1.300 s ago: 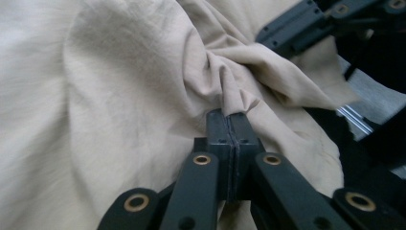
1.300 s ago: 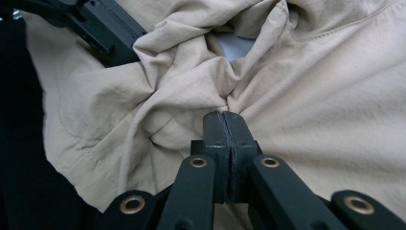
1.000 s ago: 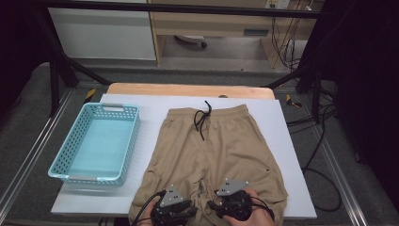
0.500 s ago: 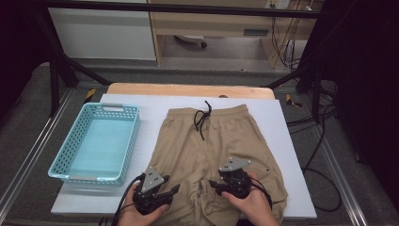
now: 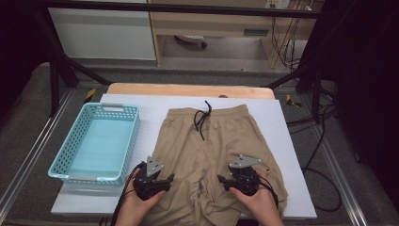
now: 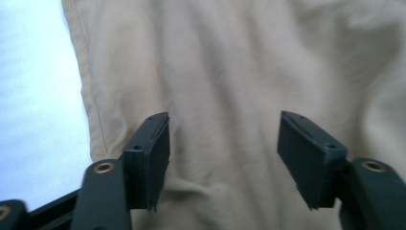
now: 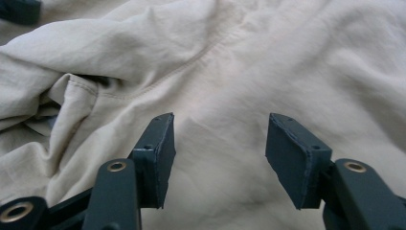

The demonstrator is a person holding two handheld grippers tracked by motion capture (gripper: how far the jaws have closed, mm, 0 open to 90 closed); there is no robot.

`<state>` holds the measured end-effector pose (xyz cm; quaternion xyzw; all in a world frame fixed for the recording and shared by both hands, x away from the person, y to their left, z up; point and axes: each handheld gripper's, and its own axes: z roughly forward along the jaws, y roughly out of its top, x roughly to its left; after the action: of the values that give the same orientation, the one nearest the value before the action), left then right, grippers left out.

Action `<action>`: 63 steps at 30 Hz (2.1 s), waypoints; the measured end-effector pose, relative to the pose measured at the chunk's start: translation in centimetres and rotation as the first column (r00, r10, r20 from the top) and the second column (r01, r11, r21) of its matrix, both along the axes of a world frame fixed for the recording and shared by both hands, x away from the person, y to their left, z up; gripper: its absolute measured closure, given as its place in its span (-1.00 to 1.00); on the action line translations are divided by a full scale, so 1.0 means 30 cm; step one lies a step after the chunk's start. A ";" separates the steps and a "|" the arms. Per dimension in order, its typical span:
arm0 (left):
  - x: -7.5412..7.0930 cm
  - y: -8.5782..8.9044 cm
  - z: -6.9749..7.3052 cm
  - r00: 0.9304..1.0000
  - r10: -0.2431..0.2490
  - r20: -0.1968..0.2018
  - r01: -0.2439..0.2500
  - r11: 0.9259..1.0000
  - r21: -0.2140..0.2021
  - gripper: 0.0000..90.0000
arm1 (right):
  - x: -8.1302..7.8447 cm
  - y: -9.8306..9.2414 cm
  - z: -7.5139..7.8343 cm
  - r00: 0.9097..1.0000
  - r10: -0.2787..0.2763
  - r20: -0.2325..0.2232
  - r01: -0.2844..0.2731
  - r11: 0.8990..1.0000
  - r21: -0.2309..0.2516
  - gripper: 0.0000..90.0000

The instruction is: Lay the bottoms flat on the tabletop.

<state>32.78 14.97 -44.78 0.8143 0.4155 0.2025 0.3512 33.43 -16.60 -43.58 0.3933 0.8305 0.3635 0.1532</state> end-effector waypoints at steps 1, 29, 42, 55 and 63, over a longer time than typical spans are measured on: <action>0.004 0.001 -0.006 1.000 0.001 -0.007 -0.001 1.000 0.007 -0.14 | 0.000 -0.007 -0.001 1.000 -0.003 -0.001 0.003 1.000 0.004 -0.04; -0.027 0.089 0.061 0.993 0.085 0.082 -0.077 0.992 -0.103 0.23 | 0.007 -0.069 0.013 0.995 -0.088 0.050 0.089 0.996 -0.008 -0.19; -0.033 0.089 0.072 0.992 0.090 0.094 -0.075 0.985 -0.155 -0.29 | 0.126 -0.298 0.006 0.950 -0.310 0.029 0.310 0.951 0.007 -0.26; -0.033 0.071 0.064 0.993 0.075 0.089 -0.062 0.988 -0.141 -0.37 | 0.327 -0.389 -0.049 0.899 -0.439 0.014 0.439 0.899 -0.011 -0.18; -0.033 0.056 0.060 0.994 0.064 0.087 -0.053 0.991 -0.124 -0.37 | 0.312 -0.413 -0.055 0.918 -0.396 0.010 0.396 0.918 0.001 0.92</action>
<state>31.78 16.65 -42.99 0.7688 0.4346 0.2236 0.4125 42.78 -28.98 -45.23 0.5509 0.7333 0.3267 0.2280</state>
